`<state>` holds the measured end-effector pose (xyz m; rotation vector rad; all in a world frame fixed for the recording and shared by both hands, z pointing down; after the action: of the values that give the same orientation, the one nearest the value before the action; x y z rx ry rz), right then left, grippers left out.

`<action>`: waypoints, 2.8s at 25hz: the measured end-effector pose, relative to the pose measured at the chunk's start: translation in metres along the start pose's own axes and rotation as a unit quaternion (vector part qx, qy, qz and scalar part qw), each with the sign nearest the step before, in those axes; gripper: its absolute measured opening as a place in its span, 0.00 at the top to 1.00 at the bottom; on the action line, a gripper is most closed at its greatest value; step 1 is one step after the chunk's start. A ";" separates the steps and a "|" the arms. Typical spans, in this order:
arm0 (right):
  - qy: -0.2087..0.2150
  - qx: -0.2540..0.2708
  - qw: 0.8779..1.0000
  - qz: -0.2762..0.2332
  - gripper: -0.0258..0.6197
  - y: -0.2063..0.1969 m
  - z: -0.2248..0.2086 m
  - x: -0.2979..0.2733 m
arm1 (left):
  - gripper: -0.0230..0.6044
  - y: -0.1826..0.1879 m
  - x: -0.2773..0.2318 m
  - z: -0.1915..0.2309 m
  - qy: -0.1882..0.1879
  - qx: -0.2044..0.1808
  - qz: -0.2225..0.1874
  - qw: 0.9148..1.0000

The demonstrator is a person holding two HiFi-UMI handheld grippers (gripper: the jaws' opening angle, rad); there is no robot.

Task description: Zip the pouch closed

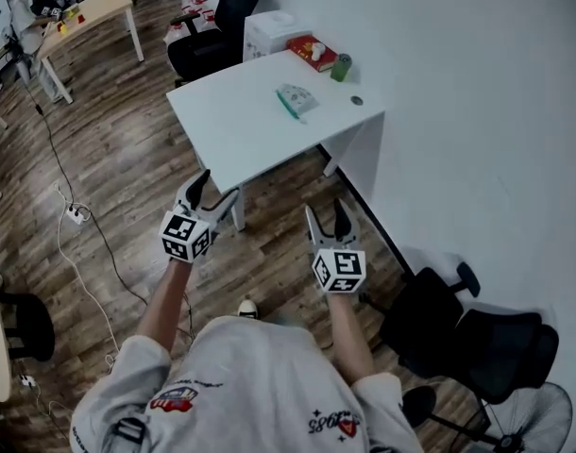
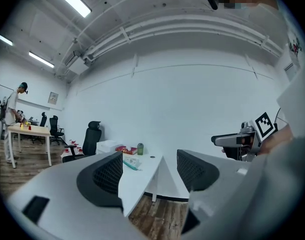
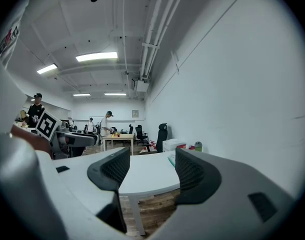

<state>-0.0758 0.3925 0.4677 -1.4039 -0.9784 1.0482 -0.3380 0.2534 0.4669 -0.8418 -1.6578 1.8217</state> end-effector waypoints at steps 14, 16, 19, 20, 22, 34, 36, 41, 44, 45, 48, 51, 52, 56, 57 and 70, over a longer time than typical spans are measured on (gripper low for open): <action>0.011 -0.007 1.000 0.012 0.55 -0.013 -0.106 -0.106 | 0.45 -0.015 -0.130 0.030 0.015 0.012 0.019 1.000; 0.019 -0.007 1.000 0.012 0.55 -0.014 -0.131 -0.127 | 0.45 -0.016 -0.158 0.034 0.024 0.014 0.021 0.999; 0.031 -0.009 0.999 0.018 0.55 -0.014 -0.174 -0.158 | 0.45 -0.012 -0.201 0.035 0.037 0.016 0.023 0.999; 0.036 -0.010 0.999 0.020 0.55 -0.013 -0.189 -0.169 | 0.45 -0.009 -0.216 0.036 0.042 0.015 0.024 0.999; 0.050 -0.009 0.998 0.025 0.55 -0.008 -0.219 -0.193 | 0.45 -0.001 -0.245 0.037 0.055 0.015 0.025 0.998; 0.137 0.006 0.990 0.036 0.55 0.004 -0.384 -0.353 | 0.45 0.019 -0.435 0.057 0.127 0.017 0.019 0.992; 0.145 0.007 0.989 0.031 0.55 0.009 -0.397 -0.372 | 0.45 0.023 -0.452 0.061 0.134 0.014 0.018 0.991; 0.158 0.018 0.987 0.018 0.55 0.015 -0.416 -0.404 | 0.45 0.028 -0.482 0.075 0.145 0.009 0.013 0.989; 0.159 0.023 0.987 0.021 0.55 0.016 -0.424 -0.408 | 0.45 0.031 -0.493 0.075 0.144 0.014 0.010 0.989; 0.156 0.025 0.987 0.019 0.55 0.020 -0.427 -0.408 | 0.45 0.034 -0.498 0.076 0.141 0.014 0.007 0.990; 0.149 0.032 0.988 0.021 0.55 0.027 -0.432 -0.410 | 0.45 0.041 -0.508 0.076 0.130 0.017 0.000 0.991; 0.147 0.037 0.988 0.024 0.55 0.030 -0.431 -0.412 | 0.45 0.040 -0.514 0.079 0.123 0.022 0.001 0.992; 0.146 0.039 0.988 0.025 0.55 0.031 -0.432 -0.413 | 0.45 0.039 -0.517 0.080 0.121 0.022 0.003 0.992; 0.143 0.041 0.988 0.034 0.55 0.028 -0.434 -0.421 | 0.45 0.033 -0.525 0.082 0.109 0.018 0.015 0.994; 0.144 0.041 0.988 0.037 0.55 0.026 -0.434 -0.422 | 0.45 0.031 -0.525 0.082 0.107 0.018 0.019 0.994; 0.182 0.050 0.976 0.105 0.55 -0.026 -0.413 -0.462 | 0.45 0.002 -0.516 0.107 0.111 0.023 0.053 0.992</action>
<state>0.1945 -0.1609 0.5438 -1.5707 -0.5131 0.9340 -0.0756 -0.2007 0.5192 -1.0884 -1.4516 1.7565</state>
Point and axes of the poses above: the fingertips, and each gripper's own axes: x backward along the fingers, z to its left, y out of its top, the point moved 7 cm from there along x, backward along the fingers, and after that the axes turned 14 degrees about y, right-handed, at the moved point
